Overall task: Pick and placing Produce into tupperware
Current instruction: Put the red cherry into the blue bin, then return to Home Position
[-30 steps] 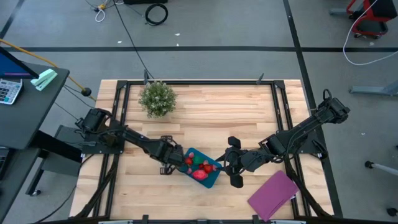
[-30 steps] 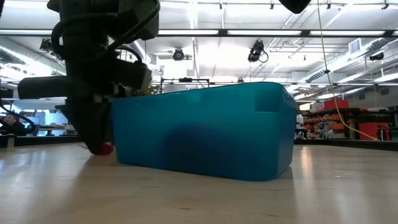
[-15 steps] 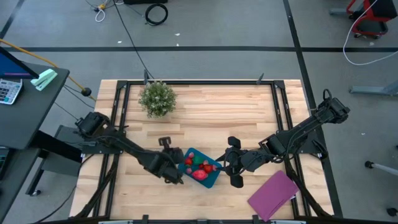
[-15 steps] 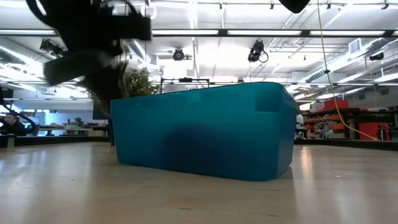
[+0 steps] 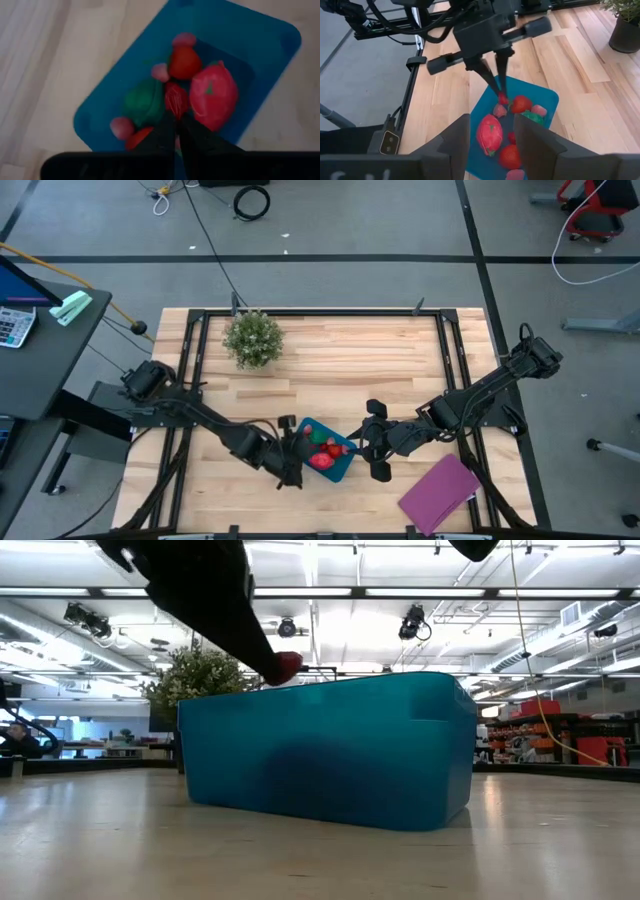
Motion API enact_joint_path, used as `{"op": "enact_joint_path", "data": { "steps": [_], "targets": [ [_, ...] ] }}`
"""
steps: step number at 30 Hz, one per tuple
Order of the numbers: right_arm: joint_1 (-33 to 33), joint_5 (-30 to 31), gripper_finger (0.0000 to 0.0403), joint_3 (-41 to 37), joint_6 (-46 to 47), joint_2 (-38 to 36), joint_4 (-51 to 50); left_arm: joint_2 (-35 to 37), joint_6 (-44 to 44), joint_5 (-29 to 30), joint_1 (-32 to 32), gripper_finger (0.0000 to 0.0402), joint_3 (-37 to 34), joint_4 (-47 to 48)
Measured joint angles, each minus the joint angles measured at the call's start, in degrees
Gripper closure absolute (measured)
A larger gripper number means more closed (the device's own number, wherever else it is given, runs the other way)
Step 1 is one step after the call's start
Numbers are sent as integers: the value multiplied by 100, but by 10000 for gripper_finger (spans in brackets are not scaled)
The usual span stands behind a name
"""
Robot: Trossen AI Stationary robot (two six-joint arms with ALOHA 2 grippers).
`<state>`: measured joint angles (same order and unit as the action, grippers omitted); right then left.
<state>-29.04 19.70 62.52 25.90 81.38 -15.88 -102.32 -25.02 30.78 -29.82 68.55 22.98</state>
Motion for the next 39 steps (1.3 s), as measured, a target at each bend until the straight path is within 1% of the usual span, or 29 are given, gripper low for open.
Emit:
{"op": "enact_joint_path", "data": {
  "steps": [3,7,12,14,16,18,20,22,24,26,29,30,31,33,34,36,39],
  "targets": [
    [0,0,243,0,2,0,0,0,314,-1,66,370,-2,24],
    [0,0,243,0,2,0,0,0,611,-3,101,322,-2,47],
    [0,0,243,0,-3,0,0,0,449,-13,109,261,-2,37],
    [0,0,243,0,-3,0,0,0,410,-13,111,246,6,57],
    [0,-2,243,0,-20,-1,-4,-2,262,-18,111,238,171,436],
    [3,-24,243,3,-197,-63,-155,31,110,-13,111,237,492,1227],
    [24,-27,243,3,-360,-230,-244,37,-123,-8,122,241,982,2398],
    [76,-25,243,80,-536,-518,-529,60,-422,2,135,250,1511,3594],
    [95,-33,243,203,-585,-892,-982,80,-608,126,140,259,1999,4489],
    [90,-189,243,311,-453,-1306,-1465,88,-562,492,137,268,2469,5443],
    [-22,-407,243,321,-146,-1974,-2135,122,-430,1413,133,279,3243,6678],
    [-52,-411,243,321,-49,-2200,-2260,193,-333,1730,147,282,3417,6710],
    [-69,-391,243,321,27,-2424,-2343,349,25,1943,166,284,3517,6570],
    [-117,-351,243,321,220,-2866,-2519,670,653,2071,178,288,3820,6438],
    [-143,-333,243,315,296,-3066,-2535,838,714,2137,221,289,4043,6496],
    [-213,-341,243,244,397,-3404,-2526,1159,458,2199,264,289,4369,6705],
    [-314,-182,243,65,402,-3751,-2505,1851,431,2194,344,286,4562,6703]
  ]
}}
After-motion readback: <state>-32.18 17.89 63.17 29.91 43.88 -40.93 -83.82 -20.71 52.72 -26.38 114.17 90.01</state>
